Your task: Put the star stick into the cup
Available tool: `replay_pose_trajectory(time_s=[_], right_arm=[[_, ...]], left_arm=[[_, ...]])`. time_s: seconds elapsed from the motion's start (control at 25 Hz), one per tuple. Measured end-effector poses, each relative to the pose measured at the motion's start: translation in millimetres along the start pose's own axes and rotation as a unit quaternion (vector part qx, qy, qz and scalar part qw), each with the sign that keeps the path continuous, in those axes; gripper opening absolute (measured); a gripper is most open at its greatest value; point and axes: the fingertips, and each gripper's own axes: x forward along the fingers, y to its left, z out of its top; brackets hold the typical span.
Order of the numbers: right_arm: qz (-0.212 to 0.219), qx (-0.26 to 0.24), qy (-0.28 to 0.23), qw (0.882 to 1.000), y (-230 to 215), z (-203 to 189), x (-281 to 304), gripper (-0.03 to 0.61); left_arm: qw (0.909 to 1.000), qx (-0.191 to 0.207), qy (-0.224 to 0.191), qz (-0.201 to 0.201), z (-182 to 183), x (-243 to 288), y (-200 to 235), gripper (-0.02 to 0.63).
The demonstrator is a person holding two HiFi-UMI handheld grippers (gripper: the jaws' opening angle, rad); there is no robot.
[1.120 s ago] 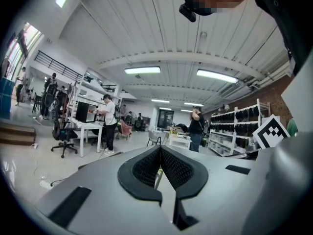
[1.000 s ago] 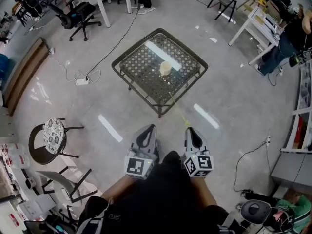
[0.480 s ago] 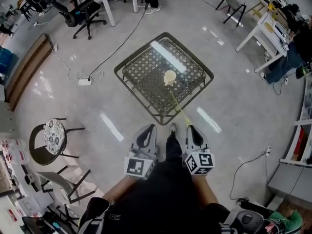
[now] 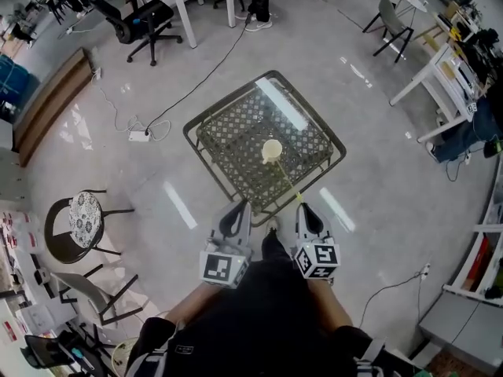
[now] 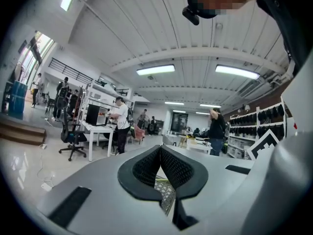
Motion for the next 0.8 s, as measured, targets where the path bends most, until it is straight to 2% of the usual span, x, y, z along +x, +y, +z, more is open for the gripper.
replay_pose_trajectory(time_s=[0.16,0.32,0.48,0.8], right_arm=[[0.015,0.0,0.018,1.0,-22,2,28,0.02],[0.03,-0.003,0.038,0.999,-40,2,52,0.02],[0.045,-0.009,0.057,0.997,-58,1,73,0.02],[0.058,-0.018,0.09,0.994,-89,-11,105,0.02]], left_arm=[[0.9998,-0.003,0.001,0.021,4,28,-1,0.017],[0.999,0.017,0.018,0.036,-6,50,0,0.017],[0.9979,0.018,0.023,0.058,-2,71,-3,0.017],[0.9957,0.022,0.023,0.087,3,93,-12,0.017]])
